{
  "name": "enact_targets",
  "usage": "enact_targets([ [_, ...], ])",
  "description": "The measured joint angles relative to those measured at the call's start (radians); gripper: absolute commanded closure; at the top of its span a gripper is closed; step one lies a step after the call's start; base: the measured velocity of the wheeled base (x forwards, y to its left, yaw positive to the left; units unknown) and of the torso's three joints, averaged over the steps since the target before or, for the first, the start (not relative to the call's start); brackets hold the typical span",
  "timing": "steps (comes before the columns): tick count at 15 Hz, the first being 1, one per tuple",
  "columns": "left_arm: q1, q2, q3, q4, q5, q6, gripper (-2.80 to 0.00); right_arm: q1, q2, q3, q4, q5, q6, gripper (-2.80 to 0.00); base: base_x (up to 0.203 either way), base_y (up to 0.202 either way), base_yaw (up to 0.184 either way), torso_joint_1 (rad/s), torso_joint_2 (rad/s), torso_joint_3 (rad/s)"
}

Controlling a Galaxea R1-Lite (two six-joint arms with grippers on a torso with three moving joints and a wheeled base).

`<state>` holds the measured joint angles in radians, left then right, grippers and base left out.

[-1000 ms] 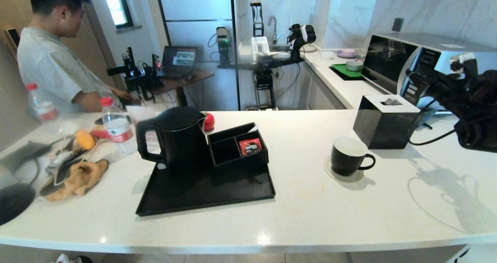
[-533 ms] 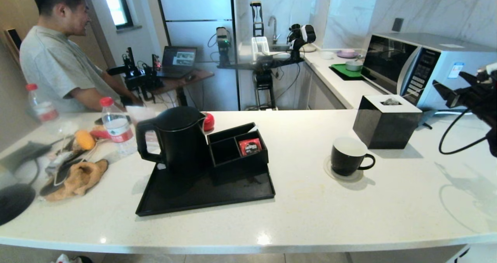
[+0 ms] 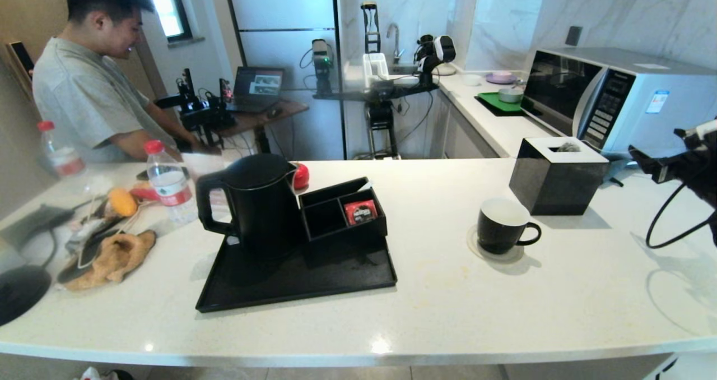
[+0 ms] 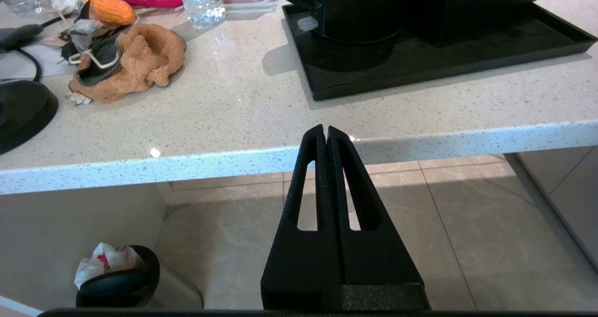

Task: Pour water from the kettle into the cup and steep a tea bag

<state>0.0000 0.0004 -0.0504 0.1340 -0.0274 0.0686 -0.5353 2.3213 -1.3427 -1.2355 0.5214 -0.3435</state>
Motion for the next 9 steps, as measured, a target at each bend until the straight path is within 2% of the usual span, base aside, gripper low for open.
enact_targets([
  [3,0.0,0.0,0.0,0.0,0.0,0.0,0.0,0.002,0.013,0.071,-0.011,0.035,-0.024,-2.8,0.0,0.0,0.0,0.0,0.0,0.0],
  [9,0.0,0.0,0.0,0.0,0.0,0.0,0.0,0.001,0.04,0.132,-0.036,0.038,-0.048,-2.8,0.0,0.0,0.0,0.0,0.0,0.0],
])
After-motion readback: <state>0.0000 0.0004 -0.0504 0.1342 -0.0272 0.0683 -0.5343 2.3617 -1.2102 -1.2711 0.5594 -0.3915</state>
